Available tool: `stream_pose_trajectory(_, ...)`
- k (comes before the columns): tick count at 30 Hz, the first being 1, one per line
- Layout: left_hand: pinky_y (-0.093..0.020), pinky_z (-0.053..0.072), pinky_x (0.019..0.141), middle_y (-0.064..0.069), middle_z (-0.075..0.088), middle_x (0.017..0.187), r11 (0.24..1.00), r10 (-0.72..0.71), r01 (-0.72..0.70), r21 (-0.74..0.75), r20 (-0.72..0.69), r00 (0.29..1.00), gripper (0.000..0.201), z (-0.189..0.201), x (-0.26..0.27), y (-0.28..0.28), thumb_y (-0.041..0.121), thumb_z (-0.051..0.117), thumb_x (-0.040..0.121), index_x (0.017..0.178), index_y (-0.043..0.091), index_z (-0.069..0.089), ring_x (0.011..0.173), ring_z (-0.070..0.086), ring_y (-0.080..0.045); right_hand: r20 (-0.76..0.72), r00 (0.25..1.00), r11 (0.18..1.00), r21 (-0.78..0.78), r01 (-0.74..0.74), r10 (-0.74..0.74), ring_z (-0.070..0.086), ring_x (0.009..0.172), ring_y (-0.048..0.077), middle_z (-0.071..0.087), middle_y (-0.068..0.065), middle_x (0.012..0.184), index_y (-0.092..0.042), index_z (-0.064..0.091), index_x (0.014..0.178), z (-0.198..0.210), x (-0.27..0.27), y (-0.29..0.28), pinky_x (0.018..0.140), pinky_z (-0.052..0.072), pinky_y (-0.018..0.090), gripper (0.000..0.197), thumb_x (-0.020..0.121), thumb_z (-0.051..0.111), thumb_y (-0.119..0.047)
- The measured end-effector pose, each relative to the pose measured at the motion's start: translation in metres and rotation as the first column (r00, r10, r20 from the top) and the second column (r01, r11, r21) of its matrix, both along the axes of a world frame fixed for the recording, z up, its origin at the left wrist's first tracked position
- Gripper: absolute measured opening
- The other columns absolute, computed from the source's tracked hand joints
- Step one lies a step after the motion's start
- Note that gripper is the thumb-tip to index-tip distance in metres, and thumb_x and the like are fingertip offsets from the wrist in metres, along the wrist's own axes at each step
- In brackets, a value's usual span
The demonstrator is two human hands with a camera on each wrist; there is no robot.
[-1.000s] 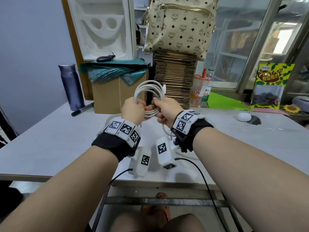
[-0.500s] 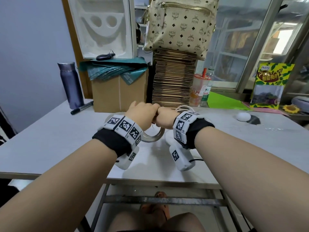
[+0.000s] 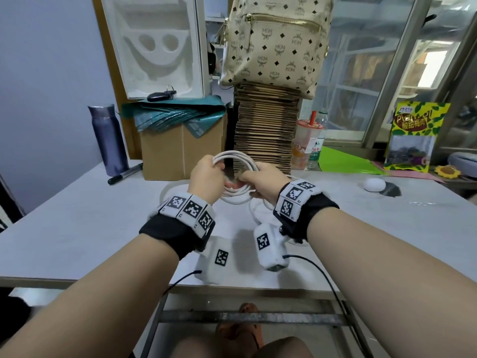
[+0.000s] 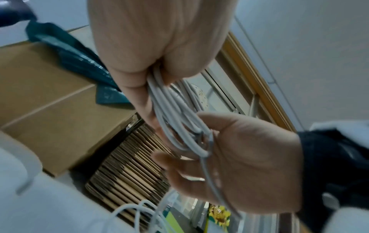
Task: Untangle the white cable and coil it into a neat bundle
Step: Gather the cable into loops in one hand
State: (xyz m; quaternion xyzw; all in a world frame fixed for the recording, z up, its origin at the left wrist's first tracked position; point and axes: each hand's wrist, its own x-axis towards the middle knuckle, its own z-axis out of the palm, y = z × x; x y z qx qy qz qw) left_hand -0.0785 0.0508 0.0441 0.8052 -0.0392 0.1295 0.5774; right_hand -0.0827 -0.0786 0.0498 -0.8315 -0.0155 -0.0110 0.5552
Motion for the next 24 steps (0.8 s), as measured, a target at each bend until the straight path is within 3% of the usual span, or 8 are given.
stream_pose_trajectory(3, -0.048, 0.052, 0.084, -0.013, 0.063, 0.086, 0.999, 0.008, -0.009, -0.043, -0.021, 1.000, 0.023, 0.002, -0.001, -0.004, 0.008, 0.037, 0.093, 0.097, 0.004, 0.059, 0.082, 0.062, -0.033, 0.061, 0.998, 0.982, 0.188, 0.014, -0.026, 0.053, 0.061, 0.021, 0.059, 0.006, 0.065, -0.017, 0.054, 0.072, 0.004, 0.002, 0.008, 0.059, 0.042, 0.032, 0.025, 0.096, 0.046, -0.012)
stream_pose_trajectory(6, -0.037, 0.045, 0.069, -0.010, 0.055, 0.082, 0.964, -0.003, 0.015, 0.265, -0.047, 0.999, 0.019, 0.009, 0.002, 0.003, 0.011, 0.043, 0.094, 0.099, 0.003, 0.059, 0.077, 0.052, -0.028, 0.130, 0.988, 0.994, 0.082, 0.069, -0.080, 0.046, 0.052, 0.018, 0.045, 0.001, 0.057, -0.016, 0.049, 0.071, 0.012, 0.003, 0.010, 0.057, 0.041, 0.032, 0.029, 0.098, 0.039, -0.010)
stream_pose_trajectory(8, -0.030, 0.040, 0.057, -0.008, 0.055, 0.078, 0.873, -0.063, 0.059, 0.483, -0.009, 0.998, 0.010, 0.015, -0.002, 0.007, 0.013, 0.047, 0.092, 0.092, 0.008, 0.055, 0.072, 0.052, -0.026, 0.174, 0.985, 0.991, -0.130, 0.038, -0.015, 0.042, 0.054, 0.020, 0.044, 0.003, 0.059, -0.013, 0.049, 0.070, 0.016, 0.003, 0.007, 0.055, 0.035, 0.028, 0.027, 0.095, 0.039, -0.006)
stream_pose_trajectory(11, -0.031, 0.041, 0.063, -0.009, 0.056, 0.087, 0.661, -0.150, 0.060, 0.748, 0.053, 0.987, 0.011, 0.018, -0.007, 0.004, 0.015, 0.045, 0.094, 0.102, 0.010, 0.049, 0.075, 0.051, -0.027, 0.173, 0.979, 0.831, -0.556, 0.008, 0.107, 0.050, 0.074, 0.025, 0.056, 0.007, 0.079, -0.009, 0.055, 0.084, 0.016, 0.000, 0.007, 0.063, 0.038, 0.030, 0.017, 0.092, 0.041, -0.005)
stream_pose_trajectory(14, -0.036, 0.042, 0.066, -0.011, 0.058, 0.094, 0.412, -0.134, 0.036, 0.910, 0.022, 0.991, 0.021, 0.019, -0.008, 0.000, 0.021, 0.038, 0.099, 0.113, 0.010, 0.047, 0.076, 0.051, -0.028, 0.177, 0.975, 0.746, -0.666, 0.017, 0.136, 0.053, 0.086, 0.029, 0.059, 0.012, 0.096, -0.009, 0.054, 0.108, 0.013, -0.008, 0.010, 0.074, 0.042, 0.035, 0.022, 0.092, 0.039, -0.007)
stream_pose_trajectory(16, -0.037, 0.041, 0.065, -0.011, 0.057, 0.094, 0.361, -0.126, 0.037, 0.932, 0.009, 0.992, 0.021, 0.021, -0.008, -0.001, 0.016, 0.037, 0.099, 0.115, 0.006, 0.046, 0.078, 0.052, -0.028, 0.213, 0.970, 0.766, -0.641, 0.045, 0.121, 0.050, 0.082, 0.027, 0.058, 0.010, 0.092, -0.010, 0.052, 0.108, 0.011, -0.010, 0.009, 0.070, 0.038, 0.032, 0.020, 0.093, 0.040, -0.010)
stream_pose_trajectory(20, -0.040, 0.050, 0.074, -0.019, 0.064, 0.108, 0.635, -0.112, 0.170, 0.754, -0.127, 0.985, 0.020, 0.027, -0.009, 0.002, 0.017, 0.038, 0.100, 0.112, 0.002, 0.046, 0.094, 0.064, -0.033, 0.228, 0.973, 0.844, -0.529, 0.092, 0.038, 0.053, 0.071, 0.021, 0.058, -0.001, 0.076, -0.017, 0.057, 0.086, 0.011, -0.005, 0.001, 0.063, 0.037, 0.028, 0.010, 0.092, 0.049, -0.017)
stream_pose_trajectory(24, -0.038, 0.044, 0.070, -0.022, 0.059, 0.109, 0.851, 0.022, 0.009, 0.525, -0.051, 0.998, 0.033, 0.024, -0.011, 0.002, 0.027, 0.031, 0.103, 0.115, 0.000, 0.045, 0.091, 0.060, -0.035, 0.162, 0.987, 0.947, -0.315, 0.065, -0.014, 0.053, 0.061, 0.016, 0.054, -0.004, 0.062, -0.021, 0.050, 0.064, 0.007, -0.003, -0.001, 0.060, 0.043, 0.027, 0.026, 0.086, 0.059, -0.010)
